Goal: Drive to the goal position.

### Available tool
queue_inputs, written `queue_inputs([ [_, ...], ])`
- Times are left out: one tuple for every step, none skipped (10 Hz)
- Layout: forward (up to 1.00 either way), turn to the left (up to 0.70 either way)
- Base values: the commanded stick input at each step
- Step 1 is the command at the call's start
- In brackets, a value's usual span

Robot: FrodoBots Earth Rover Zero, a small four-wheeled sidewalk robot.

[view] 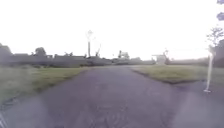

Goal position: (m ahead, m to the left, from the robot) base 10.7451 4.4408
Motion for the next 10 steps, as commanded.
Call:
queue_inputs([
  [0.70, -0.14],
  [0.70, -0.14],
  [0.70, -0.14],
  [0.70, -0.14],
  [0.70, -0.14],
  [0.70, -0.14],
  [0.70, -0.14],
  [0.70, -0.14],
  [0.70, -0.14],
  [0.70, -0.14],
])
